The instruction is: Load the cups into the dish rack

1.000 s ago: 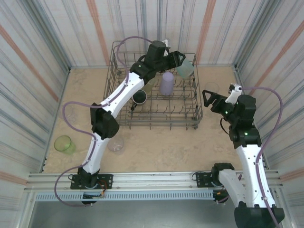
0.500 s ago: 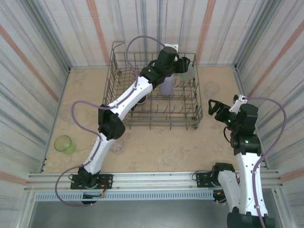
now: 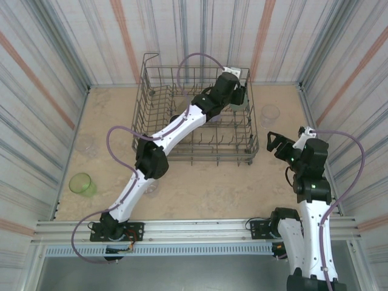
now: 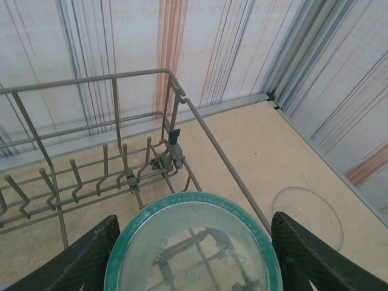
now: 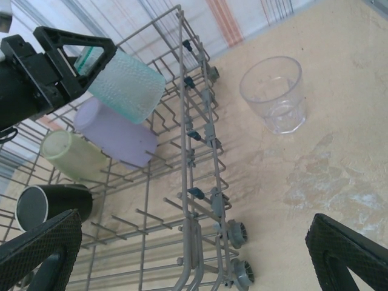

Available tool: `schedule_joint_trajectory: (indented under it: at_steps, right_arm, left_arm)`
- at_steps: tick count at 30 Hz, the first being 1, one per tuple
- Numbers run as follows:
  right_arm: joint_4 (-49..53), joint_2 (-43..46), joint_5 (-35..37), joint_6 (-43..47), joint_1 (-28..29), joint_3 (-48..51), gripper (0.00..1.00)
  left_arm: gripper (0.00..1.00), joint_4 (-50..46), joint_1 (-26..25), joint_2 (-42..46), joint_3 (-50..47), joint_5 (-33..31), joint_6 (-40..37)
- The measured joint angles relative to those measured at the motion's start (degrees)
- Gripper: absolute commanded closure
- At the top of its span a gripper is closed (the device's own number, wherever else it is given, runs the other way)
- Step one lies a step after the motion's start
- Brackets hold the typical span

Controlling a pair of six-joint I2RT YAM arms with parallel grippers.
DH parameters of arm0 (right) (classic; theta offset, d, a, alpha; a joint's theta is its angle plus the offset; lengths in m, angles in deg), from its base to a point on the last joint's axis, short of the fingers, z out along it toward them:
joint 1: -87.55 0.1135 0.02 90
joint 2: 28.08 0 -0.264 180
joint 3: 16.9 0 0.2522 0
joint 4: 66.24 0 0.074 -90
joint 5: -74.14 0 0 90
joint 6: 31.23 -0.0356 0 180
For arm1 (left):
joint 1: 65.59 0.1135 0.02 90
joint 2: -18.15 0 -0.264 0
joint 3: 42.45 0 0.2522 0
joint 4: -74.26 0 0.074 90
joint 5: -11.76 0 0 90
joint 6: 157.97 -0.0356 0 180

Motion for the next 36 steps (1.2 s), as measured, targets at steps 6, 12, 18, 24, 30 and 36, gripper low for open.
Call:
schedule_joint_trajectory:
  at_steps: [6, 12, 18, 24, 30, 36]
  right_arm:
    - [0.0, 0.3, 0.0, 0.9, -0.3, 0.1, 0.01]
    - [-0.1, 0.4, -0.1, 1.1, -0.6, 0.7, 0.01]
    - [-0.1, 1.6, -0.1, 1.1, -0.7, 1.9, 0.01]
    - [-0.1, 2.1, -0.2, 1.2, -0.9, 1.9, 0.01]
    - [-0.1, 2.7, -0.2, 1.2, -1.0, 1.9, 0.01]
    - [-0.1, 2.9, -0.2, 1.2, -1.0, 1.9, 0.01]
  left_arm:
    - [0.99, 1.7, -1.0, -0.1, 0.0, -3.3, -4.1]
    - [0.98, 2.4, -0.9, -1.1, 0.0, -4.9, -6.1]
    - [0.97, 2.6, -0.7, -2.5, 0.0, -5.1, -6.6]
    - [0.98, 2.6, 0.5, -3.8, -0.9, -5.1, -5.4]
    - [0.97, 3.8, 0.9, -4.5, -1.5, -4.5, -4.9]
    - [0.94, 4.3, 0.9, -4.6, -2.3, -4.6, -4.9]
